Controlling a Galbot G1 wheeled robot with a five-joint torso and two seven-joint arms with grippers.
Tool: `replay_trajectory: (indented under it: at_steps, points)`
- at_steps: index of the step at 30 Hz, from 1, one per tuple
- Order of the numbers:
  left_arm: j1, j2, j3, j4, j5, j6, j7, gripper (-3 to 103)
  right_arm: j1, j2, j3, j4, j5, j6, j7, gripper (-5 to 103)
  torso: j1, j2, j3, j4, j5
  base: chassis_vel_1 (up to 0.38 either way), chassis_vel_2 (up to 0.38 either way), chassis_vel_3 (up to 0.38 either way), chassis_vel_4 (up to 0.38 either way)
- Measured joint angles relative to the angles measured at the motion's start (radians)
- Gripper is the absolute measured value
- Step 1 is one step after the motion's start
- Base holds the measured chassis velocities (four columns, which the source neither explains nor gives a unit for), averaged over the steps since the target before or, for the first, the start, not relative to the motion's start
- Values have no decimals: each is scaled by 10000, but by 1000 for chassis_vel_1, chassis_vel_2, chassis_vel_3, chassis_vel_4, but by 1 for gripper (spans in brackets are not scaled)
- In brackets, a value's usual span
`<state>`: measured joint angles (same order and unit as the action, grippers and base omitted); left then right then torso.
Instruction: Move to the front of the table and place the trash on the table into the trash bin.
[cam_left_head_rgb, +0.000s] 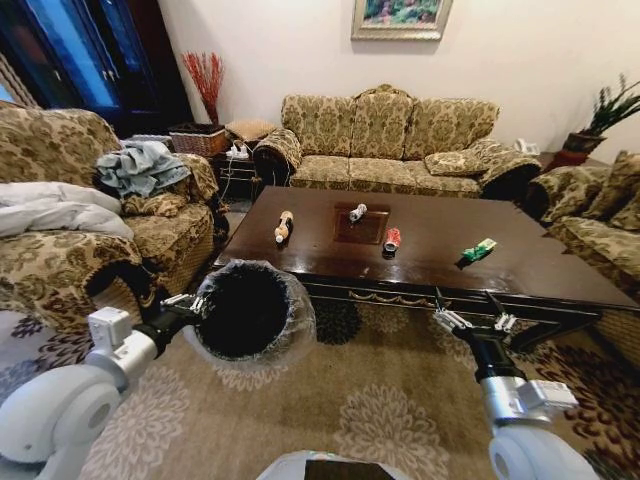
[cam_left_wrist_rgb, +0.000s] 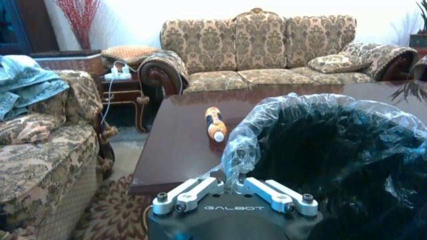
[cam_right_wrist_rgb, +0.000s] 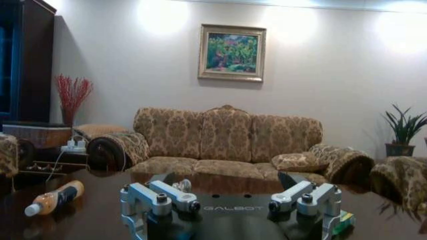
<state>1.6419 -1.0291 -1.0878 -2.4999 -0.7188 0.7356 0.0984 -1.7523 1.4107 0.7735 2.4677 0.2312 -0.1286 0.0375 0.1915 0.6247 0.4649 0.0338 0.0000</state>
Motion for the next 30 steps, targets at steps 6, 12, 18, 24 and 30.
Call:
replay_trajectory:
  at_steps: [6,12,18,24,30]
  points:
    - [62,-2,-32,0,-7,1,0,3,-60,48,30,28,2,55,0,100,99,235,134,1,0,0,0,0,0]
    - [203,-90,-118,0,-19,-2,12,3,-129,116,24,30,-32,154,-36,100,210,527,315,-1,0,0,0,0,0]
    - [232,-121,-168,0,-57,-33,50,3,-171,114,25,106,-45,161,-37,100,321,804,481,-1,0,0,0,0,0]
    - [290,-110,-322,0,-160,-49,121,3,-210,124,22,145,-55,161,-33,100,439,1083,646,-1,0,0,0,0,0]
    - [417,-163,-364,0,-157,-119,204,3,-227,130,-17,157,-93,161,-33,100,519,1286,768,-1,0,0,0,0,0]
